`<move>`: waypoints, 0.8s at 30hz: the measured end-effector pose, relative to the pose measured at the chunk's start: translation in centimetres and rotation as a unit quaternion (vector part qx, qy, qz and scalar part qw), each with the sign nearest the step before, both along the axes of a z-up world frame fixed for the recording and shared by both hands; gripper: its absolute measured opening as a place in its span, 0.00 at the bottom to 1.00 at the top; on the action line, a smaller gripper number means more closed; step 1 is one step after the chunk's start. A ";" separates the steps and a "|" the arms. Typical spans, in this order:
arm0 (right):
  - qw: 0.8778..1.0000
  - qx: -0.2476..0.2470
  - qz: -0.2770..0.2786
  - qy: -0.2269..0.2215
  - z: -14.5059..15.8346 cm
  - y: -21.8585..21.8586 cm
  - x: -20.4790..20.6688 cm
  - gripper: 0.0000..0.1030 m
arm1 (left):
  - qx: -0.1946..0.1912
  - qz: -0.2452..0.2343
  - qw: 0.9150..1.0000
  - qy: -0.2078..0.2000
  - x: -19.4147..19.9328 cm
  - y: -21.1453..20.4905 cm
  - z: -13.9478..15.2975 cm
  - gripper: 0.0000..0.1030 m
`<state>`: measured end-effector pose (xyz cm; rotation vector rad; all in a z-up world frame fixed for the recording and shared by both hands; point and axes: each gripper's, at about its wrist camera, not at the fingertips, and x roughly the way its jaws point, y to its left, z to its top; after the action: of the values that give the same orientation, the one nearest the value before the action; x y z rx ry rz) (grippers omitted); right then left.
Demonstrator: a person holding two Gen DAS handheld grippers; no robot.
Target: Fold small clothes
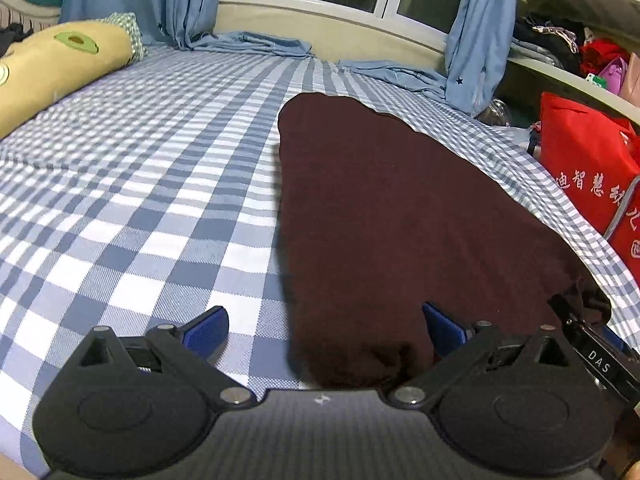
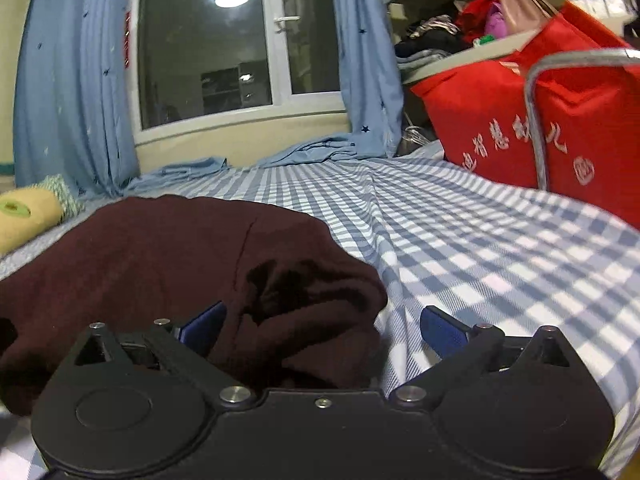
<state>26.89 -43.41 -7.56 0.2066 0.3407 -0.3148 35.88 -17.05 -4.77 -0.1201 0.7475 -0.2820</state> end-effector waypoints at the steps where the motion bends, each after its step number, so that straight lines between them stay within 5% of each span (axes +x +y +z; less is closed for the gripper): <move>1: 1.000 0.002 0.003 -0.004 -0.2 -0.1 -0.1 0.99 | 0.005 0.001 1.000 -0.003 -0.1 -0.1 0.1 1.00; 24: 0.999 0.021 0.018 -0.046 -1.2 -0.5 -1.0 0.99 | 0.022 0.022 1.000 0.006 -0.7 -1.1 0.6 1.00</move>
<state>25.87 -43.94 -8.75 0.2560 0.2599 -0.2624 35.14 -18.20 -4.16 -0.0972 0.7617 -0.2238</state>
